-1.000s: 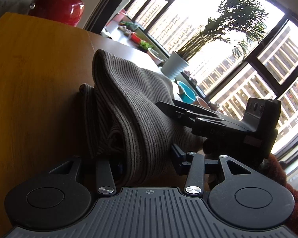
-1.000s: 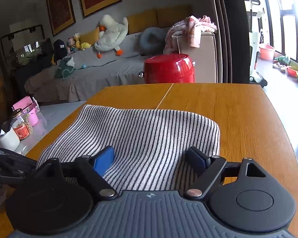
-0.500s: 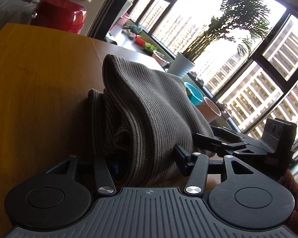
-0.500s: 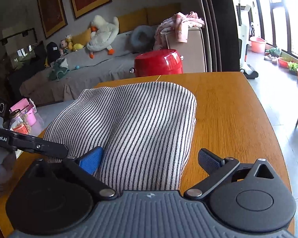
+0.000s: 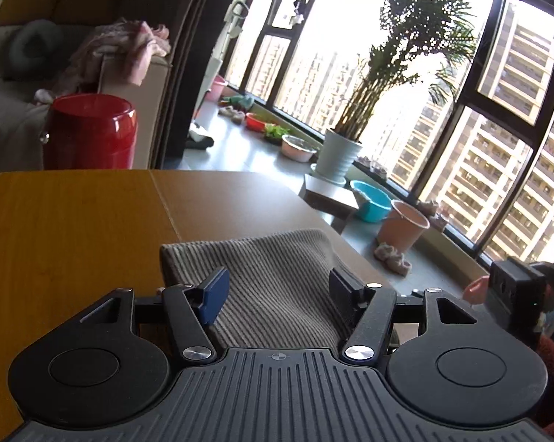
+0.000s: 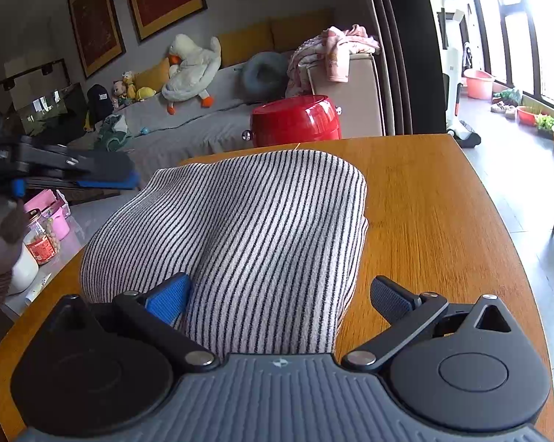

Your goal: Fold clothes

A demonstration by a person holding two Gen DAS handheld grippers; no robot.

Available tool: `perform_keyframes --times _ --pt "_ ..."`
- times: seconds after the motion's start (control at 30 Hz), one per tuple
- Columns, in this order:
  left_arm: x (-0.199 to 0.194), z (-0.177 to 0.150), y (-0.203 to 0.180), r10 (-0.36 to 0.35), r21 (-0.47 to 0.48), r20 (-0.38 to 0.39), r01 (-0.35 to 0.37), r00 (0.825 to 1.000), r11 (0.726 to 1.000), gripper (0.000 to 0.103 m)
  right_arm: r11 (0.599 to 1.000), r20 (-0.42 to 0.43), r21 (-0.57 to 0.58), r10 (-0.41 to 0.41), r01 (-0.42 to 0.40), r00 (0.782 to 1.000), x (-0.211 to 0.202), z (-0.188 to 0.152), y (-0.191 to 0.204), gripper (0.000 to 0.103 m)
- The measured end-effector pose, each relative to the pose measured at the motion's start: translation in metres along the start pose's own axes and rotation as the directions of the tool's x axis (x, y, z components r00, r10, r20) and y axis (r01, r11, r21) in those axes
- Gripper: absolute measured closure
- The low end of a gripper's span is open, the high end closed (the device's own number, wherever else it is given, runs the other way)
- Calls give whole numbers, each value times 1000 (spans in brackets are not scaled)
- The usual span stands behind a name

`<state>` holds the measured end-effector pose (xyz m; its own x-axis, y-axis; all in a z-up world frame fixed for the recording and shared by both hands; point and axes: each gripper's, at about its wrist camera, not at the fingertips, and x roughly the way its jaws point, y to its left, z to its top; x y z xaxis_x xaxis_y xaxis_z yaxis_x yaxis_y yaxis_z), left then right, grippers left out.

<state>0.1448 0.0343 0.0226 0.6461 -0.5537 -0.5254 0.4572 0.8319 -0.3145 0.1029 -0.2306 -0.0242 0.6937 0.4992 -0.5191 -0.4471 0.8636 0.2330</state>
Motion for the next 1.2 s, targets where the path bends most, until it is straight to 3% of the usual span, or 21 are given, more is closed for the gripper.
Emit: perform_keyframes --times 0.1,0.27,0.47,0.57,0.77,0.87,0.93,0.97,1.0,1.07,1.2 --pt "36 -8 1 51 24 -72 -50 996 998 36 1000 3 -24 3 -3 1000 -10 5 1 0" --pt "40 -11 9 22 7 -77 -21 997 1000 27 995 50 -17 -94 94 994 -12 40 -13 0" --pt "37 -15 16 6 7 -75 -5 997 1000 26 967 -32 -36 -252 251 967 51 76 -30 0" --pt "37 -16 18 2 5 -73 -1 997 1000 26 943 -99 -102 -327 317 940 88 66 -29 0" --pt "37 -17 18 -12 14 -70 13 997 1000 22 956 -46 -42 -291 289 956 59 59 -33 0" --pt "36 -16 20 -18 3 -68 19 997 1000 21 990 -11 2 -139 139 990 21 52 -30 0" --pt "36 -13 21 -34 3 -70 34 997 999 20 1000 -19 -2 -20 20 1000 0 42 -25 0" --pt "35 -11 21 -43 3 -72 43 996 999 17 1000 -42 -27 -1 0 999 -4 36 -20 0" --pt "34 -7 20 -46 18 -70 47 996 999 16 998 -71 -59 -7 3 997 -5 29 -13 0" --pt "28 3 15 -34 66 -56 38 998 997 16 983 -90 -157 -105 90 990 2 13 0 0" --pt "25 26 14 -9 100 -23 12 1000 995 15 982 -66 -153 -118 107 991 2 13 2 0"
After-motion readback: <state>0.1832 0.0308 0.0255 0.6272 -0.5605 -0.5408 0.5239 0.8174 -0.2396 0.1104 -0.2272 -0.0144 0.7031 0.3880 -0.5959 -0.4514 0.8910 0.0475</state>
